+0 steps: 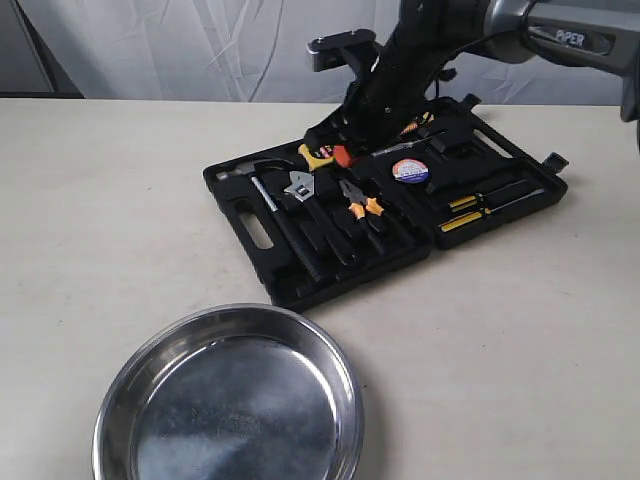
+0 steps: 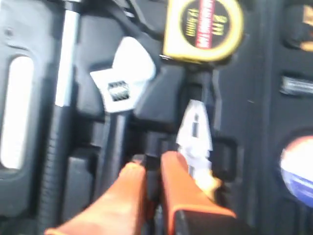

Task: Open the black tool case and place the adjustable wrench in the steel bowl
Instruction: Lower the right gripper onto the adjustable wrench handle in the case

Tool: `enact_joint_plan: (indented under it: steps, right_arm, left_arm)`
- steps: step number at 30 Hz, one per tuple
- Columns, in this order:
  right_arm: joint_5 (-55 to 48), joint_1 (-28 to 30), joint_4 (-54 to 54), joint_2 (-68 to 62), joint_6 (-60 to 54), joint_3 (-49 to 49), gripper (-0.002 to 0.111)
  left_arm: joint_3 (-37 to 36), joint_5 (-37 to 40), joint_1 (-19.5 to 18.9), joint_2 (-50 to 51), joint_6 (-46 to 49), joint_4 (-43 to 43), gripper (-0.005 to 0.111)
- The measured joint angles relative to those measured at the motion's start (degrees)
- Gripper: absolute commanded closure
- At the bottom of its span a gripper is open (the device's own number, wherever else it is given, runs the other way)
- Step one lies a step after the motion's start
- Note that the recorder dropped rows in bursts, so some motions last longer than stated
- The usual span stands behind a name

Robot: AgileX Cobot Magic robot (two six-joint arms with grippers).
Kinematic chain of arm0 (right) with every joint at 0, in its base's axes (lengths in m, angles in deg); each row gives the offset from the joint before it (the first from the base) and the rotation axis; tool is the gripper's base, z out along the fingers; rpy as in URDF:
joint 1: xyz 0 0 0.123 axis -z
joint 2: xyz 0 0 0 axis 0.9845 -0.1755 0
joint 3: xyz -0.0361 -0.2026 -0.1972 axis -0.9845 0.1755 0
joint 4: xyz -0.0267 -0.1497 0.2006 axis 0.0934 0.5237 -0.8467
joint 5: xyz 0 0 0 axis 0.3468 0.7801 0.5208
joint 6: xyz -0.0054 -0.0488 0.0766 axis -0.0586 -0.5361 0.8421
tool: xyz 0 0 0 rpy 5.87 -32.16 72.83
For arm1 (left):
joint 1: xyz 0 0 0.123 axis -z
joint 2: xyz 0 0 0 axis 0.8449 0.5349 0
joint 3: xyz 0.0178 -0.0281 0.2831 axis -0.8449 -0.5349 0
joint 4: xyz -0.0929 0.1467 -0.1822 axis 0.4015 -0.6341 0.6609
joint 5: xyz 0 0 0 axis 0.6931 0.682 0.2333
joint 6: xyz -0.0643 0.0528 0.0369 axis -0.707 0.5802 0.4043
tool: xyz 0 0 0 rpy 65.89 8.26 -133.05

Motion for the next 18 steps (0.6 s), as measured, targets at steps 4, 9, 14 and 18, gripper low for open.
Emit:
enact_joint_plan:
  steps: [4,9,14,18]
  right_arm:
    - [1.8,-1.6,-3.1,-2.6,-1.4,0.0,0.059]
    - [2.7,-2.5,-0.3,-4.5,0.2,0.0,0.060]
    - [2.9,-3.1,-0.1,-5.2,1.7,0.0,0.060]
    - [4.8,-3.7,0.3,-5.7,2.3,0.0,0.060]
  left_arm:
    - [0.0,0.0,0.0,0.0,0.0,0.0,0.106]
    - [0.0,0.0,0.0,0.0,0.0,0.0,0.106]
    - [0.0,0.0,0.0,0.0,0.0,0.0,0.106]
    - [0.0,0.0,0.0,0.0,0.0,0.0,0.106]
